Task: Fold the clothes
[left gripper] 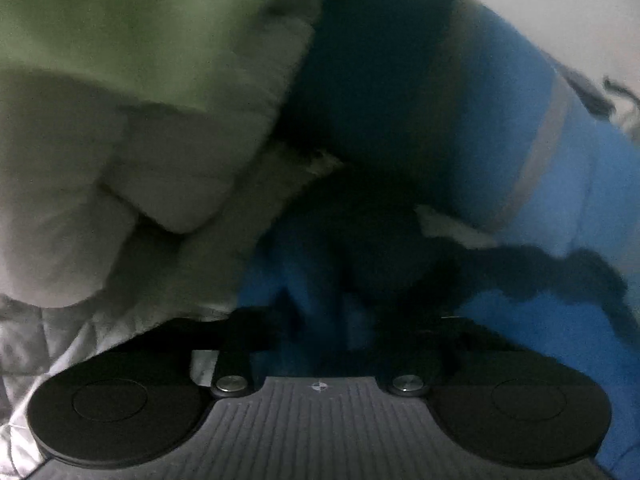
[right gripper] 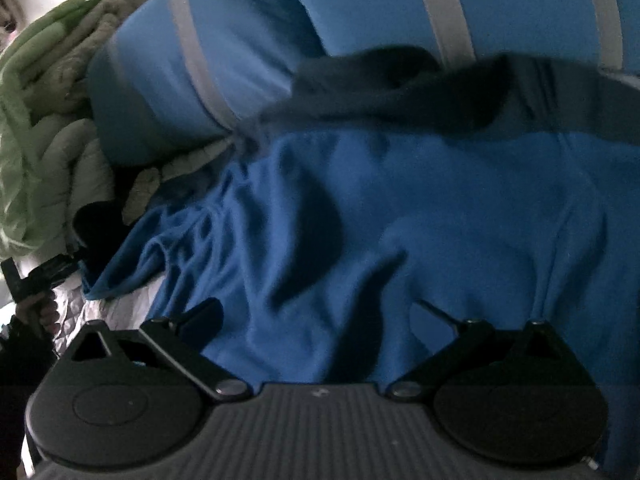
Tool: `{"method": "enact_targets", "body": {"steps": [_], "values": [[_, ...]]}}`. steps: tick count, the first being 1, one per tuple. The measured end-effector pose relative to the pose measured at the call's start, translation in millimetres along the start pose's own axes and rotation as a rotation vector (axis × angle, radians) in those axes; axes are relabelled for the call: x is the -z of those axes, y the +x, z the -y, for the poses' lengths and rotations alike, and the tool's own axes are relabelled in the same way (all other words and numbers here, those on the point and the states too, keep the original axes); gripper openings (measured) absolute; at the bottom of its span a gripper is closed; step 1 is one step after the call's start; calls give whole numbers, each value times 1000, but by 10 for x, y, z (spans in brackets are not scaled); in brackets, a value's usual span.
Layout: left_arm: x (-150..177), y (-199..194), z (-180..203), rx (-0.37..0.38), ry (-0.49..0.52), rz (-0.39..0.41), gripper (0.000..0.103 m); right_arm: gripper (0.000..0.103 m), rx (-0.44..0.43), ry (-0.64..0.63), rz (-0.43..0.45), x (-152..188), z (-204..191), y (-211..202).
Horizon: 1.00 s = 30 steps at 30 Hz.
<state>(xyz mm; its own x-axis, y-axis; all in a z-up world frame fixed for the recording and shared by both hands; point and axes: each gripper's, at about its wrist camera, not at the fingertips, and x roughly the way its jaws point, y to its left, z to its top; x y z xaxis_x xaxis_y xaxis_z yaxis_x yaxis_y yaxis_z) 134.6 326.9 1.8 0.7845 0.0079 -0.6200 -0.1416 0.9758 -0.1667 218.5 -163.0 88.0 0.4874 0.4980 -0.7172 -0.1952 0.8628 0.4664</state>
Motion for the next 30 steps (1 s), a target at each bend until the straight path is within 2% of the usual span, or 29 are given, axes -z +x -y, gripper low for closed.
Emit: {"method": "enact_targets", "body": {"steps": [3,5,9,10,12,13,15,17,22,25,27,30], "values": [[85,-98,430,68,103,-20,17,103,3,3,11,2,36,-8],[196,-172,774,113,214,-56,18,103,1,14,13,1,69,-1],[432,-152,1262,108,469,-178,21,103,0,29,0,9,107,23],[488,-148,1322,102,519,-206,24,103,2,29,-3,14,111,23],[526,-233,1324,135,557,-219,36,103,2,21,-3,18,105,8],[541,-280,1319,154,573,-223,46,103,2,17,-3,20,102,-1],[438,-415,1233,243,532,-198,54,103,0,10,-3,16,85,-3],[307,-544,1107,338,431,-151,62,103,-7,5,-4,15,65,-2],[-15,-361,700,273,153,-82,63,103,-15,-19,-13,31,12,19],[-113,-99,413,247,-27,-93,63,103,-2,-16,-23,48,29,39],[-151,127,218,266,-114,-114,63,103,3,-2,-30,42,51,64],[-145,447,6,381,-220,-172,62,103,6,10,-41,41,72,104]]}}
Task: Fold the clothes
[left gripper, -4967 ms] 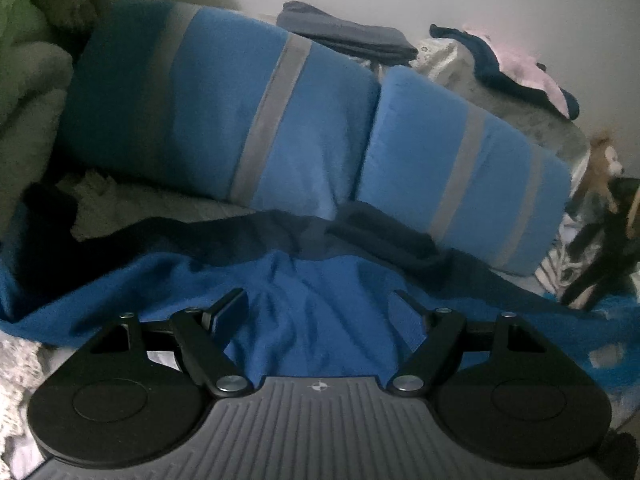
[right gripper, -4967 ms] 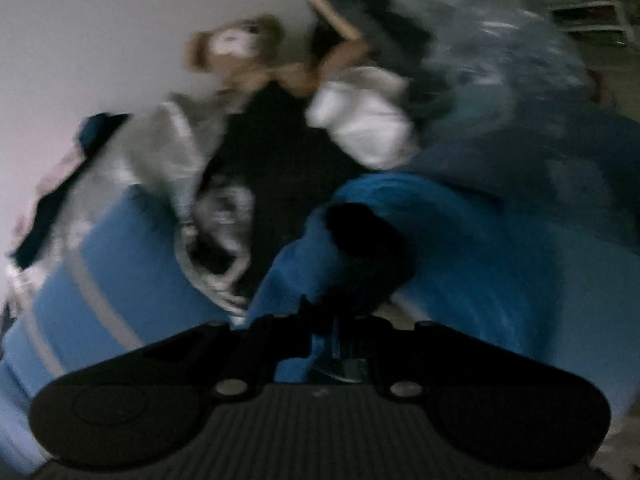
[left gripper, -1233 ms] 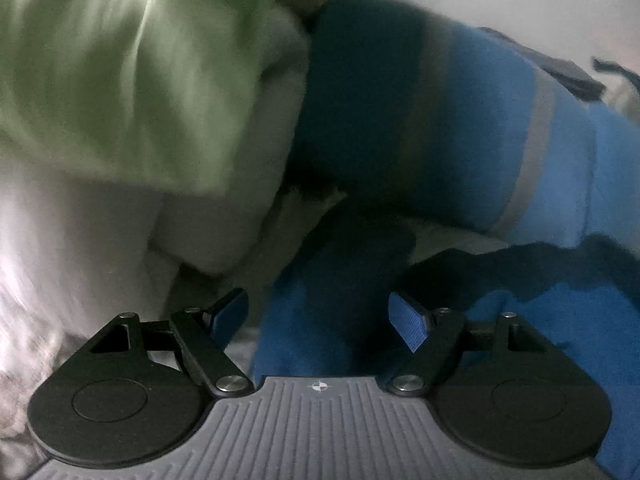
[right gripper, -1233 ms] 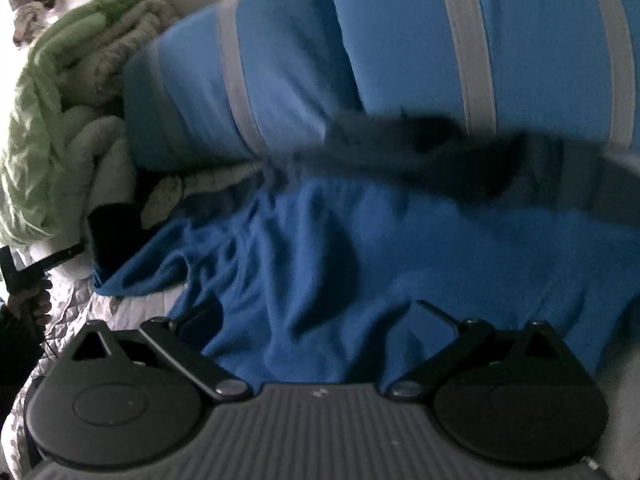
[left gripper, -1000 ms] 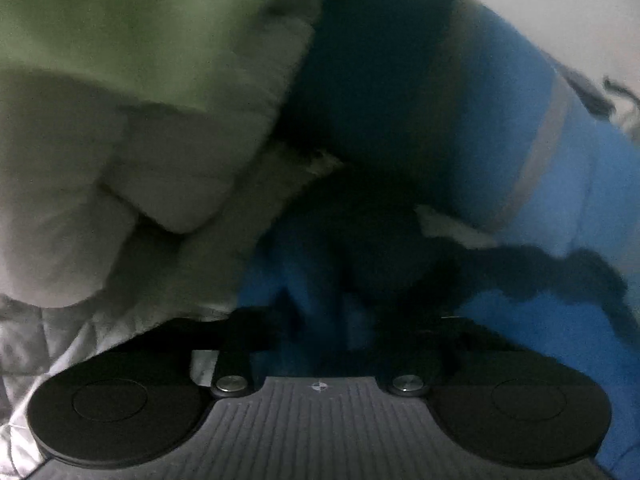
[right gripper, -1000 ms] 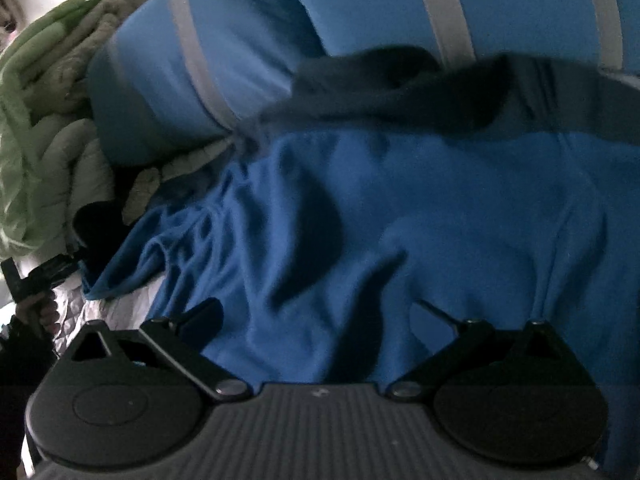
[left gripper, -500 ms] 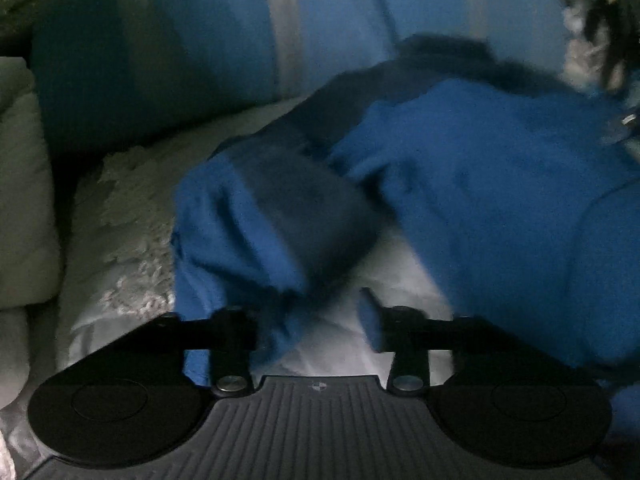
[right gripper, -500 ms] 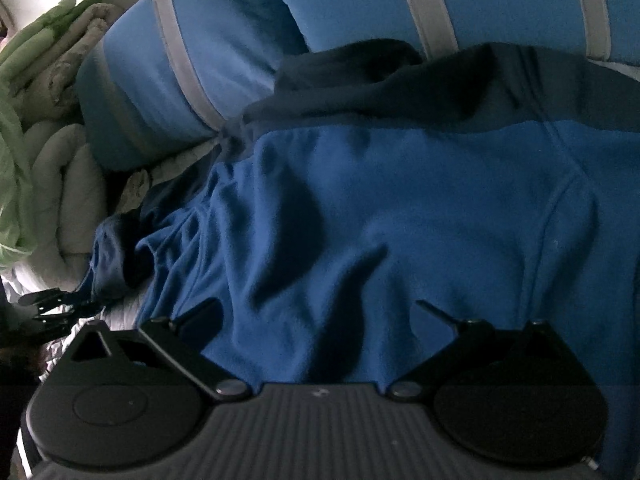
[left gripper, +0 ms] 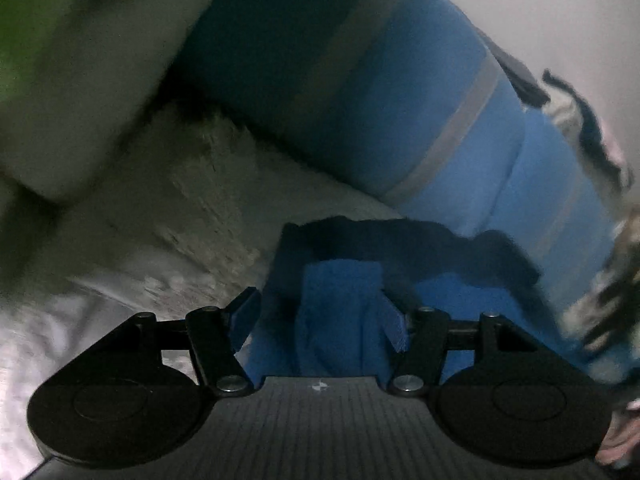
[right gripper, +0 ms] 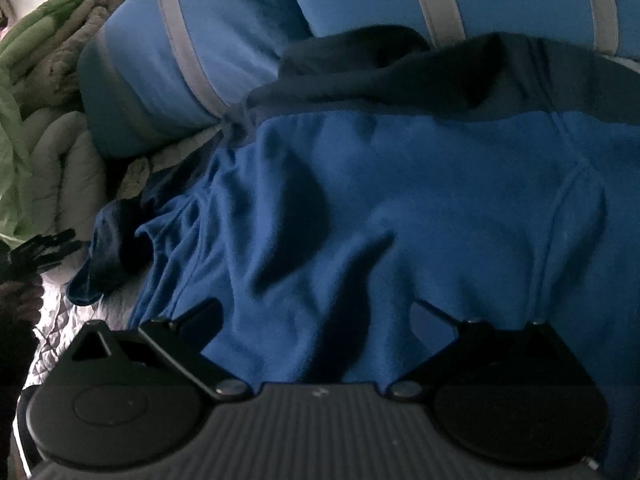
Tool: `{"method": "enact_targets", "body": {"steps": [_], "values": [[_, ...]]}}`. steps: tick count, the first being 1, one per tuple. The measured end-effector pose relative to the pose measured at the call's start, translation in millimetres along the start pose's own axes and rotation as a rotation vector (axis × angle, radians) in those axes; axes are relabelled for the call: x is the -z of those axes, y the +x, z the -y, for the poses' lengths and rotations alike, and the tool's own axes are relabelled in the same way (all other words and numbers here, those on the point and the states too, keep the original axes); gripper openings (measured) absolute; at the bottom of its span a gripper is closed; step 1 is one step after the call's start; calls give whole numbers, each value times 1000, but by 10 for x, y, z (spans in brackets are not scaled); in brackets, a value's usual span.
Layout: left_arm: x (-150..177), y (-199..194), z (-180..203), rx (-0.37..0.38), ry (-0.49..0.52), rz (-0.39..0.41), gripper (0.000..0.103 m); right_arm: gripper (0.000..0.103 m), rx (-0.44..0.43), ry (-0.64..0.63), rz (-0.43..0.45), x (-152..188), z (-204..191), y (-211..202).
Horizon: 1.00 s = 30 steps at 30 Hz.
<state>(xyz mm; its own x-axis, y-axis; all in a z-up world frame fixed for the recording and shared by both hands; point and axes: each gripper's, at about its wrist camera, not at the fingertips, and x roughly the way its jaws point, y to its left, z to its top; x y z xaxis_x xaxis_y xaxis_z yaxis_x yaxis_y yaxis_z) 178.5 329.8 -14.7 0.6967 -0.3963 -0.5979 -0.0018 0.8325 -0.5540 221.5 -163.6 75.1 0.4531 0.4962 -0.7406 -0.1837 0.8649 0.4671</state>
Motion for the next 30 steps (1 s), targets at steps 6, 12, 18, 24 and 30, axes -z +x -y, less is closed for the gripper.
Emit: {"method": "enact_targets", "body": {"steps": [6,12,18,24,30], "values": [[-16,324,-330,157,-135,-15,60,103,6,-12,-14,9,-3,37],[42,258,-21,297,35,-64,57,103,9,-21,-24,19,-8,60],[174,134,127,321,181,-101,56,103,11,-35,-34,30,-23,83],[188,267,-333,417,-80,-44,49,103,18,-31,-54,57,-34,136],[90,490,-348,427,-179,-67,32,103,43,-45,-59,125,-45,218]]}}
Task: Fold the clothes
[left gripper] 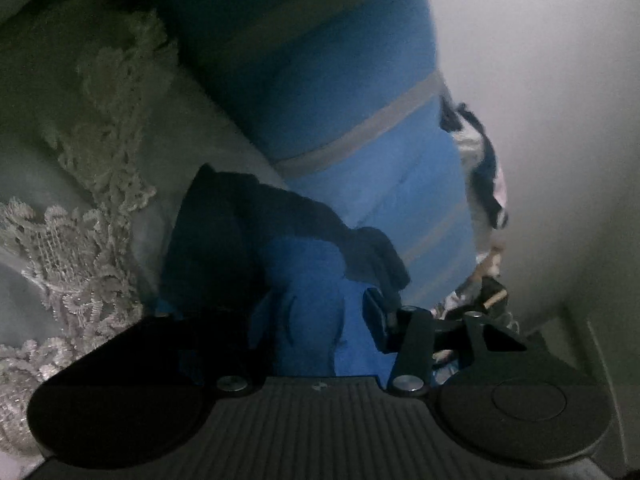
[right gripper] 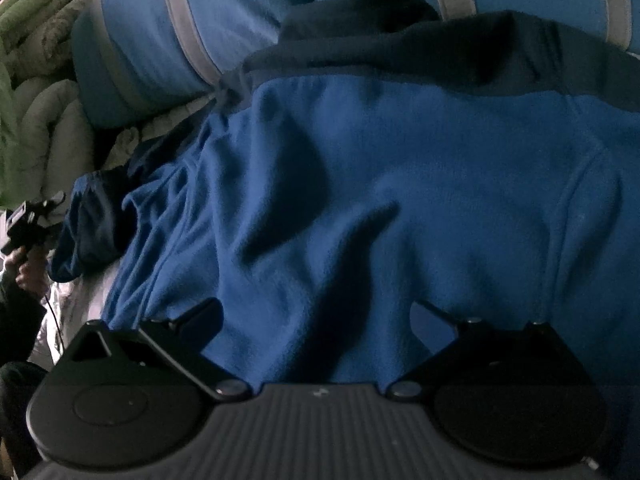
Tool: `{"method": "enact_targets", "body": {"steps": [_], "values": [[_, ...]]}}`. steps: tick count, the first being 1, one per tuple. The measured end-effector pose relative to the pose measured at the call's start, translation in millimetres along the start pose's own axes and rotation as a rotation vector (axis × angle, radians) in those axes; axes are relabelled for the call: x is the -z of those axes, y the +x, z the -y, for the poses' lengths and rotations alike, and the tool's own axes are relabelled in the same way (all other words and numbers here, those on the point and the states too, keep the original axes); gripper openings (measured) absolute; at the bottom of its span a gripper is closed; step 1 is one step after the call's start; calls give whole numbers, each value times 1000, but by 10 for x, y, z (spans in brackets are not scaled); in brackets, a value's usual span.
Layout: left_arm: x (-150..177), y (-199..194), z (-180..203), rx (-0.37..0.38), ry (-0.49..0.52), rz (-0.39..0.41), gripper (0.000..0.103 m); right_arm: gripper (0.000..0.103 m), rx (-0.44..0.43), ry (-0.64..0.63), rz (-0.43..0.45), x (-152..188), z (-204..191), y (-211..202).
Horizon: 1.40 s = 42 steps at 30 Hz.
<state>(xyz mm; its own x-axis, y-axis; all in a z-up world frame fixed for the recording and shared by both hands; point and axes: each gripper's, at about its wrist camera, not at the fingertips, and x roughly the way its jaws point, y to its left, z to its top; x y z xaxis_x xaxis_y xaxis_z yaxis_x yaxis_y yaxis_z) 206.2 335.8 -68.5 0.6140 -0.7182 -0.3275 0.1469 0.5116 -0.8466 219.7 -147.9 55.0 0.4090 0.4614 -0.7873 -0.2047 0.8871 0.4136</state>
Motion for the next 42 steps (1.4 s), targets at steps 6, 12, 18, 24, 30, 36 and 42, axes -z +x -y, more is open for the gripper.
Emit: {"method": "enact_targets", "body": {"steps": [6,12,18,24,30,36,42], "values": [[68,-166,499,-182,148,113,10,103,15,2,-5,29,3,64],[164,-788,1211,-457,261,382,9,103,21,-5,-5,36,-2,58],[612,-1671,1606,-689,272,723,9,103,22,3,2,50,-10,20],[1078,-1930,1187,-900,148,810,9,103,23,-12,5,60,-61,28],[1136,-1952,397,-988,-110,770,9,103,67,-90,22,140,-129,37],[1140,-1968,342,-975,-77,734,9,103,93,-203,74,184,-225,-7],[1171,-1972,962,-910,152,743,9,103,77,-408,188,115,-562,-82]]}}
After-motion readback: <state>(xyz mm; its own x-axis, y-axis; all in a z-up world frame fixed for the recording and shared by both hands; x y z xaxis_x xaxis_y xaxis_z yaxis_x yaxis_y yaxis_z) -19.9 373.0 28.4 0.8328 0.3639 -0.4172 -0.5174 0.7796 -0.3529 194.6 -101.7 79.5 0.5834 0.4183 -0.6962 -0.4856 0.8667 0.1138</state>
